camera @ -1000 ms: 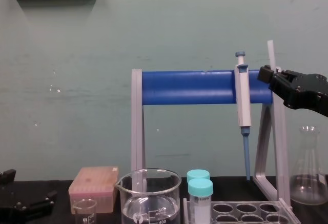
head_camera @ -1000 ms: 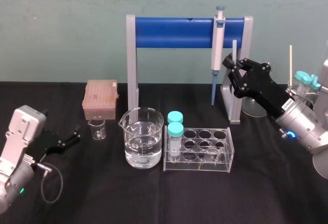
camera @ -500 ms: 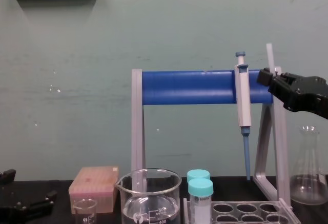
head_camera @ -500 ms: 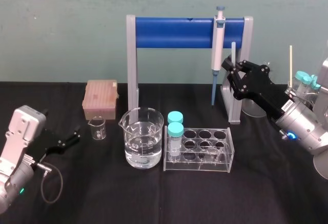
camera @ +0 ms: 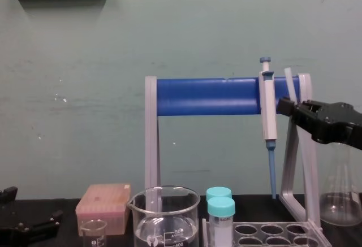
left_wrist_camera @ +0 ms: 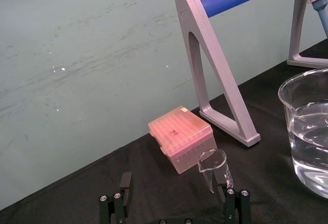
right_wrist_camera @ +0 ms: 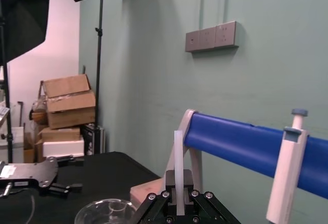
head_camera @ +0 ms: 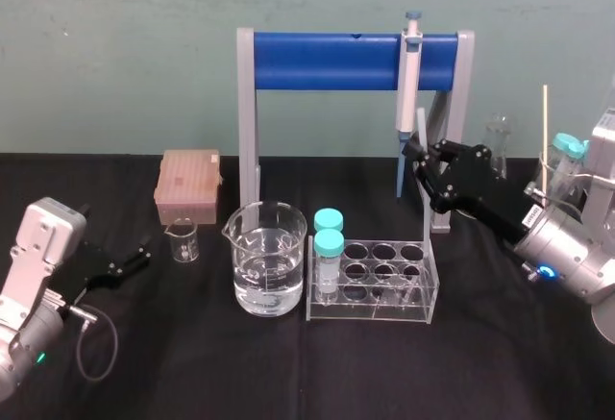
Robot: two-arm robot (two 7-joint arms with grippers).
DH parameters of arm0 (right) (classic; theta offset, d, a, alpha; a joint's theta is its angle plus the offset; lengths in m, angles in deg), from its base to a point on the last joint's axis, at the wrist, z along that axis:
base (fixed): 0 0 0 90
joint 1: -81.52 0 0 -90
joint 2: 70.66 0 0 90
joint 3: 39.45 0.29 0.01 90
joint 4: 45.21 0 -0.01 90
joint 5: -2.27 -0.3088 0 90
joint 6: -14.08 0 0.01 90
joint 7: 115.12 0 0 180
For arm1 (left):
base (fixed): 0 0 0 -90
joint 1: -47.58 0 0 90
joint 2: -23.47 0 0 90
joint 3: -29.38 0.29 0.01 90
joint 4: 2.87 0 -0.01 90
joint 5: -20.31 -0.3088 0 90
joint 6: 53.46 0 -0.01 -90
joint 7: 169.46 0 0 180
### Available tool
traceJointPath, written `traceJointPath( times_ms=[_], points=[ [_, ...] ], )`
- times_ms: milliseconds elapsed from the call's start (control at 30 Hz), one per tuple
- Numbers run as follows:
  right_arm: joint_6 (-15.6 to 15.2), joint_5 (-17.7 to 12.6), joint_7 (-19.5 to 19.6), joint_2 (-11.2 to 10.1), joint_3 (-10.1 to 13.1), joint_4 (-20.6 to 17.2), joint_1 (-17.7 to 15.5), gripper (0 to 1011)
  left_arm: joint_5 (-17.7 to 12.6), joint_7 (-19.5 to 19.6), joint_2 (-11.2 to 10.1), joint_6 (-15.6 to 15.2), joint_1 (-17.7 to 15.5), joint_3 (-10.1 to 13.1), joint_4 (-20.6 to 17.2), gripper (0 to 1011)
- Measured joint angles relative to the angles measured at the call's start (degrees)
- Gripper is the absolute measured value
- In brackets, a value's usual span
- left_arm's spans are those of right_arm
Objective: Pick up the stirring rod with one hand, then place it down.
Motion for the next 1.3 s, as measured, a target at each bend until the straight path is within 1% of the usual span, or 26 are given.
traceJointPath(
  times_ms=[233, 567, 767, 1033, 1200, 1233, 1300],
  points=[
    [-0.65, -0.80, -1.80, 0.05, -1.40, 1.27, 0.73, 71, 0.00, 0.00, 0.00, 0.00, 0.00, 0.00, 0.00, 1000],
    [-1.20, -1.08, -2.79, -0.07, -2.64, 2.65, 1.46, 71, 0.00, 0.00, 0.00, 0.00, 0.00, 0.00, 0.00, 1000],
    [-1.42, -1.09, -3.36, -0.10, -3.35, 4.17, 2.08, 71, 0.00, 0.00, 0.00, 0.00, 0.00, 0.00, 0.00, 1000],
    [-1.05, -0.91, -4.52, 0.40, -4.28, 7.43, 3.46, 71, 0.00, 0.00, 0.00, 0.00, 0.00, 0.00, 0.00, 1000],
    [-0.11, -0.11, -5.59, 1.05, -5.02, 10.62, 4.83, 71, 0.00, 0.00, 0.00, 0.00, 0.00, 0.00, 0.00, 1000],
    [-0.11, -0.11, -5.59, 1.05, -5.02, 10.62, 4.83, 71, 0.00, 0.00, 0.00, 0.00, 0.00, 0.00, 0.00, 1000],
    [0.15, 0.22, -6.09, 1.33, -5.35, 11.84, 5.37, 71, 0.00, 0.00, 0.00, 0.00, 0.00, 0.00, 0.00, 1000]
  ],
)
